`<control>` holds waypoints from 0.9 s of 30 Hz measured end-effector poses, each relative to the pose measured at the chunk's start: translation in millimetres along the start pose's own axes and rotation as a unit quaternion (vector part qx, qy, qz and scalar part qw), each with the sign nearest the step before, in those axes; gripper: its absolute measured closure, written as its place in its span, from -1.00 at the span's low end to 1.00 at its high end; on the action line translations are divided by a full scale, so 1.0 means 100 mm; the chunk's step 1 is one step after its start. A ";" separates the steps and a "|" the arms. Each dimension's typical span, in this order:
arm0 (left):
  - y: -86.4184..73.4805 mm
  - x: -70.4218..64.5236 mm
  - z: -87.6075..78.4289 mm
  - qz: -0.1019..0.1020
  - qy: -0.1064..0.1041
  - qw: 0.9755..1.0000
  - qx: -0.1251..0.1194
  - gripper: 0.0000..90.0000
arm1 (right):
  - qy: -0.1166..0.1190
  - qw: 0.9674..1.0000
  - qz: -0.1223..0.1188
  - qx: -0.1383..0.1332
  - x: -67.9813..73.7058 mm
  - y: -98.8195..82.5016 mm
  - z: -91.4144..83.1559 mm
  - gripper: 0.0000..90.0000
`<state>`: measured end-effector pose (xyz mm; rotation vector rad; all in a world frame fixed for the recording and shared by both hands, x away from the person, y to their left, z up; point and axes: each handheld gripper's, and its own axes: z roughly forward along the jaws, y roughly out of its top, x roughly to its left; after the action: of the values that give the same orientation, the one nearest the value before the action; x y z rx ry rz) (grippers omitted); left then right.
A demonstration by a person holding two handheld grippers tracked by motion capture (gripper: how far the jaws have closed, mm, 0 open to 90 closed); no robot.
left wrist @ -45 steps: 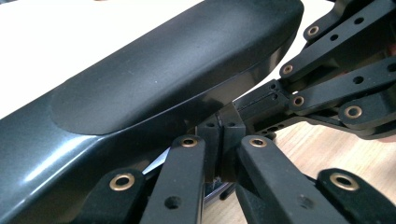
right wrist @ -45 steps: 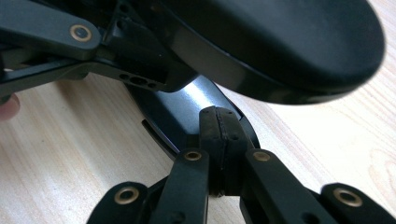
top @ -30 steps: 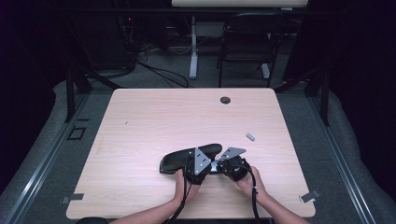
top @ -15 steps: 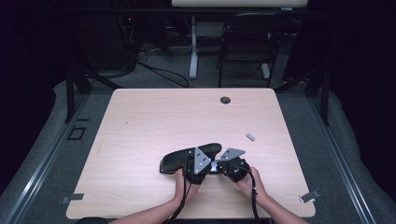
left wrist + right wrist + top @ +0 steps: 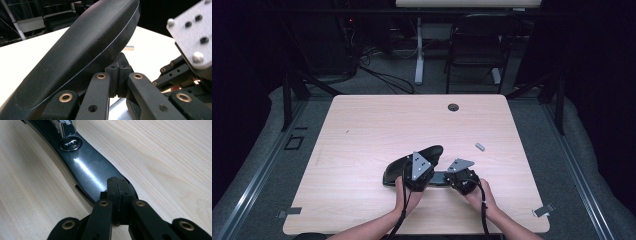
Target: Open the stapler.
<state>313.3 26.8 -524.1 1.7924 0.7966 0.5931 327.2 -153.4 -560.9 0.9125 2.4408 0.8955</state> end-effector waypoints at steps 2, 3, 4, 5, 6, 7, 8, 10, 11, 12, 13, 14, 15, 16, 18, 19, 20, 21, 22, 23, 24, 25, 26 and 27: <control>0.01 0.01 -0.01 -0.004 0.002 1.000 -0.002 1.00 | -0.001 1.000 -0.001 0.001 0.00 0.00 0.00 1.00; 0.02 0.02 -0.02 -0.004 0.002 1.000 -0.003 1.00 | -0.001 1.000 0.001 0.000 0.00 0.00 0.00 1.00; 0.03 0.02 -0.02 -0.005 0.001 1.000 -0.004 1.00 | -0.002 1.000 0.000 0.000 0.00 0.00 0.00 1.00; 0.03 0.03 -0.03 -0.006 0.003 1.000 -0.007 1.00 | 0.000 1.000 0.000 0.000 0.00 0.00 0.00 1.00; 0.03 0.03 -0.04 -0.006 0.004 1.000 -0.009 1.00 | -0.002 1.000 -0.002 0.002 0.00 0.00 0.00 1.00; 0.04 0.03 -0.04 -0.006 0.006 1.000 -0.011 1.00 | -0.001 1.000 -0.003 0.003 0.00 0.00 0.00 1.00; 0.05 0.04 -0.05 -0.005 0.007 1.000 -0.012 1.00 | -0.002 1.000 -0.002 0.002 0.00 0.00 0.00 1.00; 0.06 0.06 -0.06 -0.007 0.008 1.000 -0.015 1.00 | -0.002 1.000 -0.001 0.002 0.00 0.00 0.00 1.00; 0.06 0.06 -0.06 -0.009 0.008 1.000 -0.017 1.00 | -0.001 1.000 -0.001 0.000 0.00 0.00 0.00 1.00; 0.07 0.07 -0.07 -0.011 0.008 1.000 -0.019 1.00 | -0.002 1.000 -0.003 0.001 0.00 0.00 0.00 1.00; 0.08 0.08 -0.07 -0.012 0.009 1.000 -0.019 1.00 | -0.002 1.000 -0.003 0.000 0.00 0.00 0.00 1.00; 0.09 0.09 -0.08 -0.012 0.009 1.000 -0.019 1.00 | -0.002 1.000 -0.004 0.000 0.00 0.00 0.00 1.00; 0.09 0.10 -0.09 -0.012 0.011 1.000 -0.021 1.00 | -0.003 1.000 -0.004 0.001 0.00 0.00 0.00 1.00; 0.09 0.10 -0.09 -0.013 0.011 1.000 -0.022 1.00 | -0.002 1.000 -0.003 0.002 0.01 0.01 -0.01 1.00; 0.09 0.10 -0.10 -0.014 0.011 1.000 -0.024 1.00 | -0.001 1.000 -0.003 0.000 0.01 0.01 0.00 1.00; 0.10 0.11 -0.10 -0.015 0.009 1.000 -0.023 1.00 | -0.002 1.000 -0.004 0.001 0.01 0.01 0.00 1.00; 0.10 0.11 -0.10 -0.015 0.009 1.000 -0.022 1.00 | -0.002 1.000 -0.004 0.001 0.01 0.00 0.00 1.00; 0.10 0.11 -0.11 -0.016 0.008 1.000 -0.021 1.00 | -0.003 1.000 -0.005 0.002 0.00 0.00 0.00 1.00; 0.10 0.11 -0.11 -0.015 0.008 1.000 -0.022 1.00 | -0.002 1.000 -0.005 0.002 0.00 0.00 0.00 1.00; 0.10 0.11 -0.11 -0.016 0.010 1.000 -0.023 1.00 | -0.003 1.000 -0.005 0.001 0.00 0.00 0.00 1.00; 0.10 0.11 -0.11 -0.017 0.010 0.999 -0.025 1.00 | -0.002 1.000 -0.005 0.002 0.00 0.00 0.00 1.00; 0.11 0.12 -0.12 -0.017 0.011 0.999 -0.025 1.00 | -0.002 1.000 -0.005 0.002 0.00 0.00 0.00 1.00; 0.11 0.12 -0.12 -0.019 0.011 0.999 -0.026 1.00 | -0.003 1.000 -0.005 0.001 0.00 0.00 0.00 1.00; 0.12 0.13 -0.13 -0.020 0.013 0.999 -0.027 1.00 | -0.003 1.000 -0.006 0.001 0.00 0.00 0.00 1.00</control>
<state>315.6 41.6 -508.6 1.7192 0.8251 0.6068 326.9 -153.0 -560.4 0.9005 2.4393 0.8849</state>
